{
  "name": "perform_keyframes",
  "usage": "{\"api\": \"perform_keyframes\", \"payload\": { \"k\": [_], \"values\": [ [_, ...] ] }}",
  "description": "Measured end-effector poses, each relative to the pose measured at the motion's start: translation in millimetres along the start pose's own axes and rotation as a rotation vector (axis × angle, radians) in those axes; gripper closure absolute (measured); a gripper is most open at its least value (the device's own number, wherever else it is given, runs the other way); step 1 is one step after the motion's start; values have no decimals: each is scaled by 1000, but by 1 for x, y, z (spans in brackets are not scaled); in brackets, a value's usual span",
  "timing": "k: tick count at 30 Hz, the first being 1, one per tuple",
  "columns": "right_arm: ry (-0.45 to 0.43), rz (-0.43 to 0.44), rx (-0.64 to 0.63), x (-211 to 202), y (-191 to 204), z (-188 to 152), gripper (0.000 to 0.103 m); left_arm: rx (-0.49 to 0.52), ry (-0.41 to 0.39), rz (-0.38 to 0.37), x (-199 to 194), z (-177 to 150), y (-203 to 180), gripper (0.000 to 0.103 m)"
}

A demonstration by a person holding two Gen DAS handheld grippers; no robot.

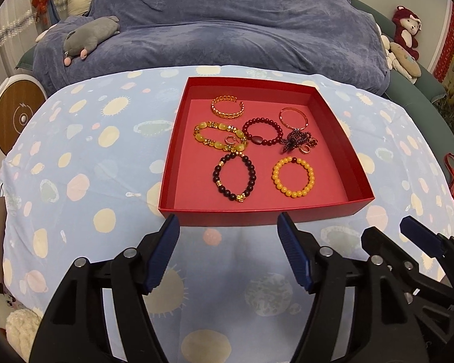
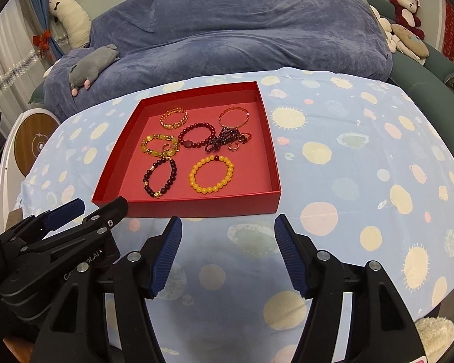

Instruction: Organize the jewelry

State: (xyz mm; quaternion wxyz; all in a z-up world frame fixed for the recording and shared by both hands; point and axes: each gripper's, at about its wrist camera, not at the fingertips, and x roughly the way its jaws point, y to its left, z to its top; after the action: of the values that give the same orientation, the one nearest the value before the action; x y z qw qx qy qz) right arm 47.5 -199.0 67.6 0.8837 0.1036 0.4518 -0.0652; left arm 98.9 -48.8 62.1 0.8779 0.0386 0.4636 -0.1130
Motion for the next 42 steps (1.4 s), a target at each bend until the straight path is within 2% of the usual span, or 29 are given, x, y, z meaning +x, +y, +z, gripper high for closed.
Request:
{"api": "perform_keyframes", "payload": {
  "k": [4,9,19,24,25,26,34,42],
  "values": [
    [1,-25,-12,-2,1,-3,36,-2,-7,35,-4,-4,3,28],
    [5,-37,6,-4,-4,-4,20,-32,-9,58,-7,-6,13,12],
    [12,-47,-14,-5,-2,-9,19,-41,7,88,-7,-12,16,9],
    [-6,-64,-15,-6,-3,-11,15,-32,9,102,-7,-14,17,9],
    [-12,-64,-14,-7,-3,-11,13,-29,9,105,-7,-14,17,9],
    [-20,-67,-13,-7,-4,-11,6,-27,10,107,-7,-14,16,9],
    [-46,-68,-1,-9,-5,-13,6,-33,19,96,-5,-14,17,7],
    [-37,-67,2,-7,-6,-15,6,-52,27,129,-2,-16,21,7]
  ]
}}
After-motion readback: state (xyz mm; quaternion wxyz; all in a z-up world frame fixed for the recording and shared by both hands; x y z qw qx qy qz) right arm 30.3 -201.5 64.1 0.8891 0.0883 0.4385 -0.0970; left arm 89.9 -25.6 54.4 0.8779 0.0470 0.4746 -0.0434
